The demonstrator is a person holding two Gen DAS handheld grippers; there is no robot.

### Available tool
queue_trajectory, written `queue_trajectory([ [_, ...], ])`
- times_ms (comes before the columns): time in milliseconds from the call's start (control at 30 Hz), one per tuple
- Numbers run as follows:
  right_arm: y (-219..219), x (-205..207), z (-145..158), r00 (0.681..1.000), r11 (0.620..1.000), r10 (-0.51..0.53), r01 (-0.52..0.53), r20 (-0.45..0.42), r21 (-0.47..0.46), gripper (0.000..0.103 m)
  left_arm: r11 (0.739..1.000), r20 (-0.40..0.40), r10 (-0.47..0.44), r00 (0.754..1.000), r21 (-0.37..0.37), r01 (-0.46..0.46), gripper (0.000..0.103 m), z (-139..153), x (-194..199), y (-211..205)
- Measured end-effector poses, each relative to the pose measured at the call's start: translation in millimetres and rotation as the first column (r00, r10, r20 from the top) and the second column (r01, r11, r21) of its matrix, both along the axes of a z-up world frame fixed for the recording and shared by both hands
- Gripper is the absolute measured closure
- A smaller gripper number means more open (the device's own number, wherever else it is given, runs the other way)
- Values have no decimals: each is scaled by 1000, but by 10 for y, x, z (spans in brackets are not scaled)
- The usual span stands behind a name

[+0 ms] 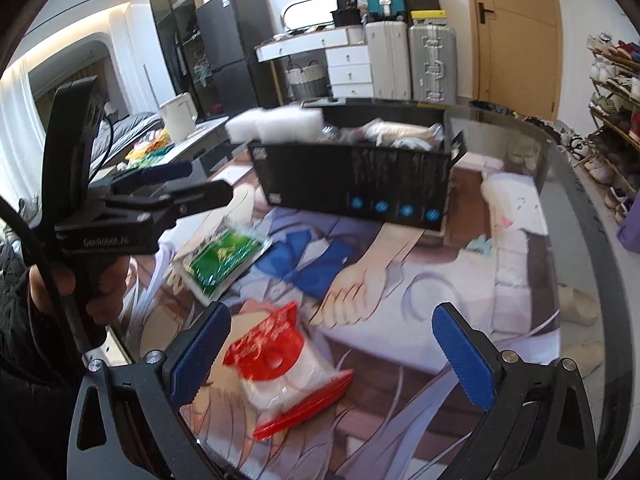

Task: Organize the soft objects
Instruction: 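Move the right tool to the red balloon glue packet and close it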

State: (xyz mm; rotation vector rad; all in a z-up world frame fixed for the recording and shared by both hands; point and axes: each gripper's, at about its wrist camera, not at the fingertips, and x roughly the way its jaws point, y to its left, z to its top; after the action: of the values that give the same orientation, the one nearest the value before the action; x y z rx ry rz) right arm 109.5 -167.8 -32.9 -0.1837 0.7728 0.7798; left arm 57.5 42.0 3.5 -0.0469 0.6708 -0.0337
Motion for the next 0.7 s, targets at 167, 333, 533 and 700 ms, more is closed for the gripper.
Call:
queue_trajectory([
  [167,36,-72,-142,998,998,49,-50,-27,-44,1,1000,-22,11,1000,-3,-11,0,-87,11,27],
  [333,-2,-103,-237,997,994,67,-70,-36,-86,1,1000,-32,3,999,1,-3,0,-146,39,4],
  [533,-33,-6,-283,1000,991,22,-23,-4,-136,1,1000,-43,3,999,-12,-4,0,-181,47,33],
  [700,8,115,-302,999,986,-31,33,15,-166,1,1000,-46,-3,999,-12,2,0,-192,37,38],
])
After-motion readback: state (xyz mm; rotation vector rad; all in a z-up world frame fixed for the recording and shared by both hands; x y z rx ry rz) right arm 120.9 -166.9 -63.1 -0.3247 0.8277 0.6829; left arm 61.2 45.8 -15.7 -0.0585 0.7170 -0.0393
